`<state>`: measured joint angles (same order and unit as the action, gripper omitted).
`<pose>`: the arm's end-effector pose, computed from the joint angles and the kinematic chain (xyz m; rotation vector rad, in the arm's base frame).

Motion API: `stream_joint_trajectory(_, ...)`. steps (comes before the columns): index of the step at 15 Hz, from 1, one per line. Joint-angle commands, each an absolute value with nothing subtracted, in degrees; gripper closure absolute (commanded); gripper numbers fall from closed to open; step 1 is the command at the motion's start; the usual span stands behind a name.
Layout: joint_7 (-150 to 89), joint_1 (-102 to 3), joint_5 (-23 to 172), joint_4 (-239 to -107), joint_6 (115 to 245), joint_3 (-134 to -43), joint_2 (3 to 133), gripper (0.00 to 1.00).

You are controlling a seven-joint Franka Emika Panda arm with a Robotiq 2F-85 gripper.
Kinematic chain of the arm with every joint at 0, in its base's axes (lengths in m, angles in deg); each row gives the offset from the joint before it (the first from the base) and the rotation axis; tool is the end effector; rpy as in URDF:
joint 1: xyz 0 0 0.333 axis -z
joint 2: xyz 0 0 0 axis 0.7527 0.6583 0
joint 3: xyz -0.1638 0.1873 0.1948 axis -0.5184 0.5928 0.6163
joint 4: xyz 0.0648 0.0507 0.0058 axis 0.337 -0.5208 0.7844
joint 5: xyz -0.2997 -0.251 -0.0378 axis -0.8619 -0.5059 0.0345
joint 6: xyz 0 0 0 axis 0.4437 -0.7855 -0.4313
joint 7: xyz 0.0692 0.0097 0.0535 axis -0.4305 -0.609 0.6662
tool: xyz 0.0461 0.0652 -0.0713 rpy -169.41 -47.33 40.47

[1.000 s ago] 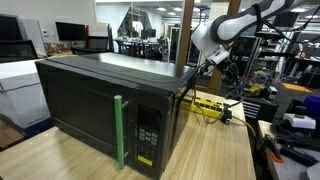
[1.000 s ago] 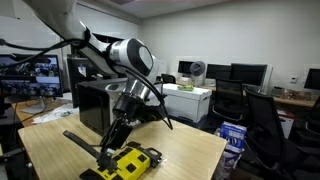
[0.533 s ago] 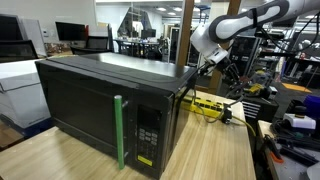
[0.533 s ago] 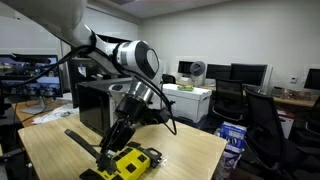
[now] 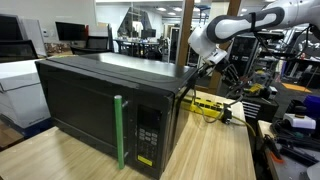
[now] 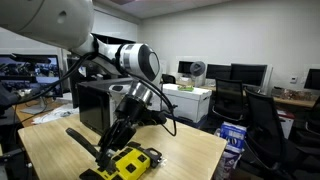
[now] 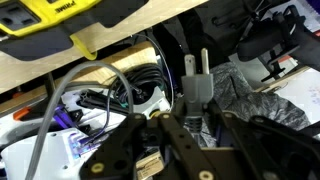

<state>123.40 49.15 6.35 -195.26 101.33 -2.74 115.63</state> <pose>0.3972 -0.3068 0.2419 -0.3861 -2.2500 0.4500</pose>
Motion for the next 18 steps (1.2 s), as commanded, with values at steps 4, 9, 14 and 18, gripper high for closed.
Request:
stream_joint_trajectory(4, 123.4, 47.9, 0.9, -194.0, 94.4, 0.3, 125.0, 0.93)
stream_joint_trajectory(9, 123.4, 45.4, -1.0, -191.3, 92.6, -0.7, 127.9, 0.93)
stream_joint_trajectory(14, 123.4, 42.6, -1.5, -187.1, 92.7, -1.3, 129.2, 0.93)
stream_joint_trajectory(18, 123.4, 40.8, -2.2, -185.0, 92.6, -1.2, 130.5, 0.93)
